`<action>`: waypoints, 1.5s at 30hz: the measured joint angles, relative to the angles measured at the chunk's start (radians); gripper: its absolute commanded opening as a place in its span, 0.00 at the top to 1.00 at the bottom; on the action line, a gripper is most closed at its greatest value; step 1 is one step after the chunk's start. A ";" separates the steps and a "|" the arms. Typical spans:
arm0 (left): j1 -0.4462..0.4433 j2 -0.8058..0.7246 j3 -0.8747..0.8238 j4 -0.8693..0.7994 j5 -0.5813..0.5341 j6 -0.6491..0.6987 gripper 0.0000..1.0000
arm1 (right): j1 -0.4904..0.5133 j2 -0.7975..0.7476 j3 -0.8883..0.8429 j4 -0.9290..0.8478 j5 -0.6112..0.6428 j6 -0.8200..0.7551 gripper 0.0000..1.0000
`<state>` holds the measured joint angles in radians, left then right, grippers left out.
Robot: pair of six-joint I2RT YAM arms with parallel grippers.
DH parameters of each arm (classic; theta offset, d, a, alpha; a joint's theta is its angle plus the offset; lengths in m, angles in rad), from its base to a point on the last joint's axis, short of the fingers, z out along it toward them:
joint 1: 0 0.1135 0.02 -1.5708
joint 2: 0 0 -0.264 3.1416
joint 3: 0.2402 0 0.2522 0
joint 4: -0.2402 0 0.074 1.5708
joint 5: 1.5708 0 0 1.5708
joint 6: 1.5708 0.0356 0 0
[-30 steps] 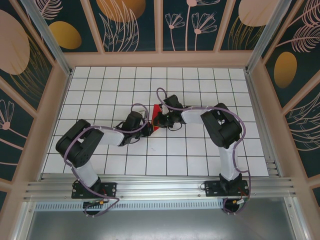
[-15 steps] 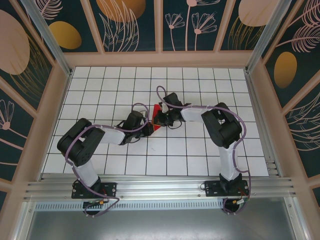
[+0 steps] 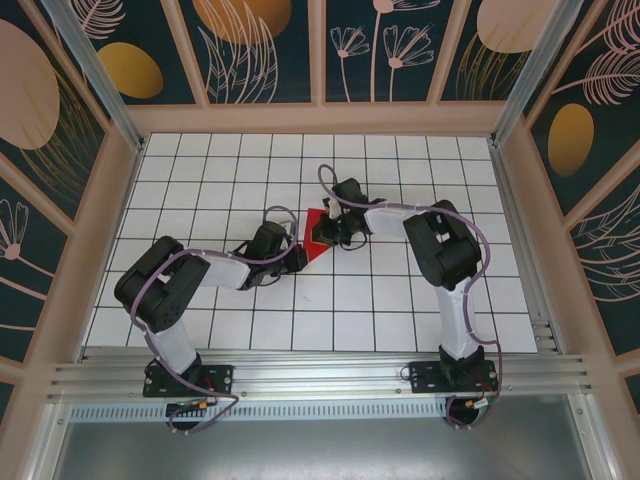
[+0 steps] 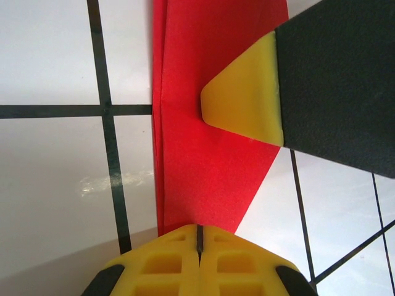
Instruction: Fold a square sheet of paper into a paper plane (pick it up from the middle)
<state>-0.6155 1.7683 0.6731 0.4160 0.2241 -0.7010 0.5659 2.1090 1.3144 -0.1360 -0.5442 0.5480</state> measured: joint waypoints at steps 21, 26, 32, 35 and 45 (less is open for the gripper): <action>0.002 0.005 -0.012 0.030 0.011 0.000 0.99 | -0.156 0.127 0.245 -0.085 0.110 -0.034 0.98; 0.002 0.003 -0.013 0.029 0.011 0.001 0.90 | -0.203 0.136 0.278 -0.098 0.198 -0.045 0.90; 0.000 -0.071 -0.012 -0.068 0.033 -0.005 0.67 | -0.188 0.024 0.136 -0.069 0.229 -0.040 0.63; 0.000 -0.146 -0.012 -0.114 0.025 -0.012 0.56 | -0.172 -0.090 0.003 -0.034 0.215 -0.016 0.54; 0.066 -0.256 -0.049 -0.120 -0.031 -0.067 0.36 | -0.079 -0.192 -0.168 0.105 0.124 0.082 0.53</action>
<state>-0.5491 1.5124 0.6243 0.2958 0.1928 -0.7677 0.4873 1.9171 1.1465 -0.0315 -0.4198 0.6296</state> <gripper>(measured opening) 0.620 0.485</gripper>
